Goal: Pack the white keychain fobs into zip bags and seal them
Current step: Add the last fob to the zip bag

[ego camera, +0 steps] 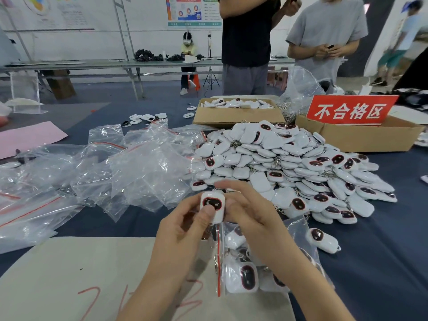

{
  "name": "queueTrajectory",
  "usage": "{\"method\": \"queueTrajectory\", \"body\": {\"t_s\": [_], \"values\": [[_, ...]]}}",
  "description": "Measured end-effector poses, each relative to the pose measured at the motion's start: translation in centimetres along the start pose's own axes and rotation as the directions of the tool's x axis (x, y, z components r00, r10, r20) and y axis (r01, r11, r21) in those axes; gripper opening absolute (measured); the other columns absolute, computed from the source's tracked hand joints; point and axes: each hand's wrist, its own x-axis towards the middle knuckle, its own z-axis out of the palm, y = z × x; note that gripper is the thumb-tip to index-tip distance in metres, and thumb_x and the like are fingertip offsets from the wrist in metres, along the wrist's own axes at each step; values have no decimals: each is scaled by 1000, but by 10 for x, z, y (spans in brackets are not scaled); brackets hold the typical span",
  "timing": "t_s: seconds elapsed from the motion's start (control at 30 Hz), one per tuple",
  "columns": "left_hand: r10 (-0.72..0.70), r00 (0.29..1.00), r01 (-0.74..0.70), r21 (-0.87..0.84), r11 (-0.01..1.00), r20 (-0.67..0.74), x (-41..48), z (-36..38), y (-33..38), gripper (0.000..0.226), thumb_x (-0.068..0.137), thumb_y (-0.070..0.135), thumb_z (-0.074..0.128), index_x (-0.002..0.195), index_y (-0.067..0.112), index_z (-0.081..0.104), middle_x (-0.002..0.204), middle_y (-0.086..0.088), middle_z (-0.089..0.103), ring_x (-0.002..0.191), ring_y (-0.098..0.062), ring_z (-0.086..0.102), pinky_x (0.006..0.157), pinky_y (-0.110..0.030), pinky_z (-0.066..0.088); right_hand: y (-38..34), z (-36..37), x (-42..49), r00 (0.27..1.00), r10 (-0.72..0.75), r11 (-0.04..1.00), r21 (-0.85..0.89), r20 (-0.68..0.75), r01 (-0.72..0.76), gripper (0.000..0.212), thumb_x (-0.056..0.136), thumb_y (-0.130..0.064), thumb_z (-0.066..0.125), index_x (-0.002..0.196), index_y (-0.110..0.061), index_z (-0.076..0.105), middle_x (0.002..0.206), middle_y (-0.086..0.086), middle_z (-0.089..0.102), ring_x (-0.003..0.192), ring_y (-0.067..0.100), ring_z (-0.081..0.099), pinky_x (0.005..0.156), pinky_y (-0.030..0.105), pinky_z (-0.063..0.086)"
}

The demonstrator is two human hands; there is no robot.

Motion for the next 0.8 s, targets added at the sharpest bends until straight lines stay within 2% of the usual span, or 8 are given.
{"method": "queueTrajectory", "body": {"t_s": [0.07, 0.13, 0.23, 0.33, 0.47, 0.6, 0.7, 0.8], "values": [[25, 999, -24, 30, 999, -33, 0, 0, -1, 23, 89, 34, 65, 110, 31, 75, 90, 6, 77, 80, -5, 71, 73, -15, 53, 1, 6, 1, 998, 68, 993, 100, -10, -67, 29, 98, -8, 60, 115, -31, 63, 100, -11, 76, 93, 8, 71, 81, 20, 54], [18, 999, -17, 8, 1000, -34, -1, 0, -1, 23, 90, 37, 66, 111, 35, 75, 96, 6, 78, 87, -8, 73, 77, -20, 57, 1, 10, 2, 995, 93, 986, 141, -34, -88, 25, 92, -11, 68, 108, -31, 66, 101, -14, 76, 97, 4, 71, 83, 16, 53], [15, 999, -16, -16, 1000, -51, -3, 2, -2, 21, 88, 47, 70, 108, 40, 73, 95, 7, 77, 84, -7, 72, 74, -21, 57, 0, 12, 2, 989, 124, 976, 187, -77, -108, 19, 88, -14, 72, 99, -30, 71, 94, -10, 77, 89, 5, 73, 78, 14, 54], [-9, 997, 4, -57, 998, -74, -4, 6, -3, 18, 89, 41, 64, 105, 37, 71, 94, 6, 75, 81, -10, 70, 72, -19, 55, 1, 13, 2, 980, 162, 964, 230, -111, -134, 14, 87, -14, 73, 90, -27, 74, 86, -2, 78, 75, 8, 73, 67, 17, 56], [-32, 997, 30, -35, 999, -67, -3, 5, -4, 15, 94, 48, 62, 104, 42, 72, 94, 9, 75, 80, -18, 71, 73, -27, 58, 2, 13, 2, 979, 184, 952, 264, -93, -154, 20, 90, -11, 71, 86, -29, 78, 87, 0, 78, 73, 12, 72, 67, 19, 57], [-28, 997, 25, -35, 999, -71, -2, 4, -5, 15, 95, 42, 61, 101, 38, 74, 90, 2, 75, 79, -26, 71, 71, -26, 59, 1, 14, 2, 977, 198, 949, 265, -74, -172, 31, 93, -11, 68, 84, -39, 79, 87, -3, 77, 76, 9, 72, 68, 19, 57], [-25, 998, 23, -37, 999, -63, -2, 3, -6, 14, 96, 40, 61, 99, 35, 74, 90, 2, 75, 79, -15, 69, 72, -27, 60, 0, 14, 1, 977, 205, 947, 263, -62, -182, 32, 92, -12, 68, 85, -41, 79, 85, -5, 77, 74, 8, 72, 68, 18, 57], [-41, 998, 39, -47, 998, -46, -1, 2, -5, 16, 94, 40, 61, 97, 33, 75, 89, 2, 75, 78, -11, 68, 72, -24, 59, 2, 13, 1, 974, 217, 945, 263, -67, -193, 23, 92, -13, 70, 89, -34, 79, 85, -3, 77, 73, 10, 72, 69, 18, 56]]}}
